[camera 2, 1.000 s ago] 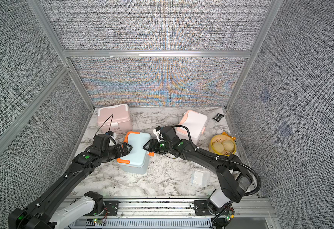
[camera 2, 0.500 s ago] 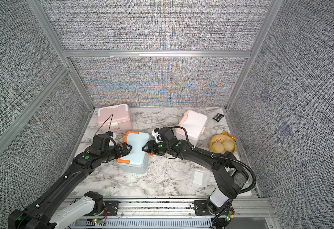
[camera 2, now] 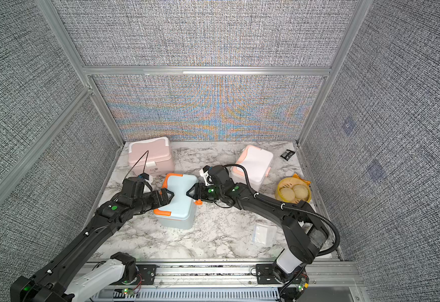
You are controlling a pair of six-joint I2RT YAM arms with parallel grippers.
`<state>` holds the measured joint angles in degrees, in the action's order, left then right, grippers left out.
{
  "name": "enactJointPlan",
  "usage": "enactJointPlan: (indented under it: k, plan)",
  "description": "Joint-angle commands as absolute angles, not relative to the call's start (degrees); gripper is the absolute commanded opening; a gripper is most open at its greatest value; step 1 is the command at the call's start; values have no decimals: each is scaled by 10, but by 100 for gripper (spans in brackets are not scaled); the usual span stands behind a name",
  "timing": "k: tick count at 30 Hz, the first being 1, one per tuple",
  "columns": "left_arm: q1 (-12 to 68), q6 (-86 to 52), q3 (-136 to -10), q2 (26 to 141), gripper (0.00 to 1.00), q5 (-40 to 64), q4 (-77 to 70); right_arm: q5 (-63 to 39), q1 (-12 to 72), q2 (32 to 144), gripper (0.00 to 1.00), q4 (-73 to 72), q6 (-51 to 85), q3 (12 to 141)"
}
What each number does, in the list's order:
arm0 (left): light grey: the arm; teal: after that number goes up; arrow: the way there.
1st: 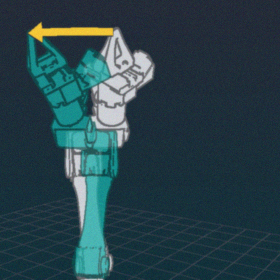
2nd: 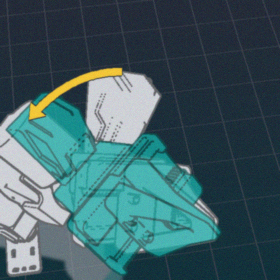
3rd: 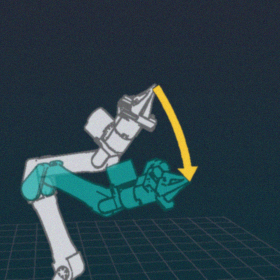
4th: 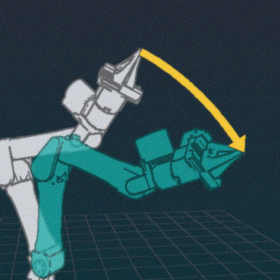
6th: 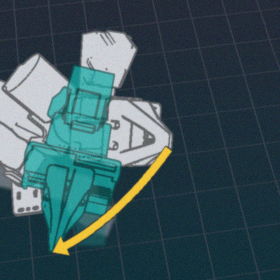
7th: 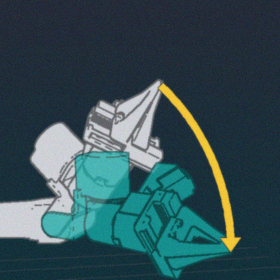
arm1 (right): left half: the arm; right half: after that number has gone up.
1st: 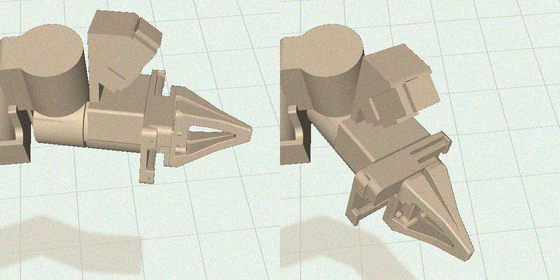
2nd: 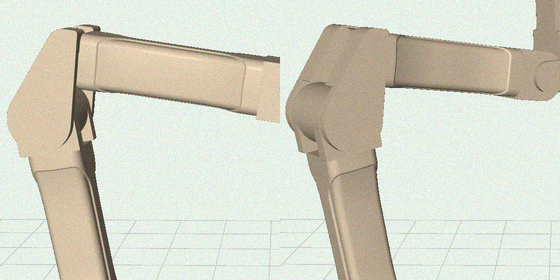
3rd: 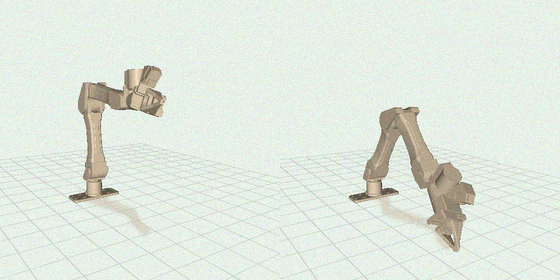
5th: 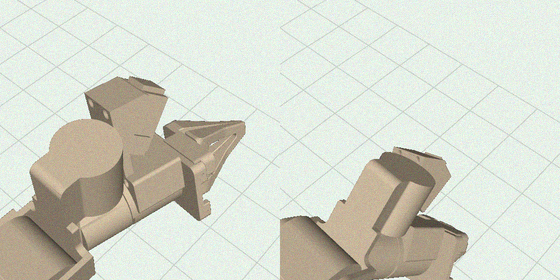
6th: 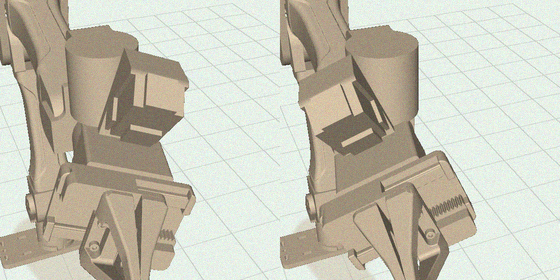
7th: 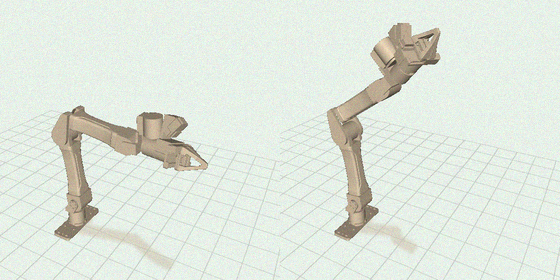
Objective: Open first aid kits and take out gauze
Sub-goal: Open the lid of the first aid kit.
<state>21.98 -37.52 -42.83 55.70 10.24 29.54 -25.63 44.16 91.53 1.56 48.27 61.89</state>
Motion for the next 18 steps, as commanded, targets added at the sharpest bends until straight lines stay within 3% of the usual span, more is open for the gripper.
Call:
enactJointPlan:
  k: [1, 12, 18]
  plan:
    - [219, -375, -430, 554, 100, 102, 301, -257, 442, 925, 61, 14, 478, 629]
    - [219, -376, -430, 554, 100, 105, 299, -269, 440, 937, 61, 1, 489, 636]
    - [220, -383, -424, 553, 100, 127, 285, -307, 441, 953, 61, -92, 567, 605]
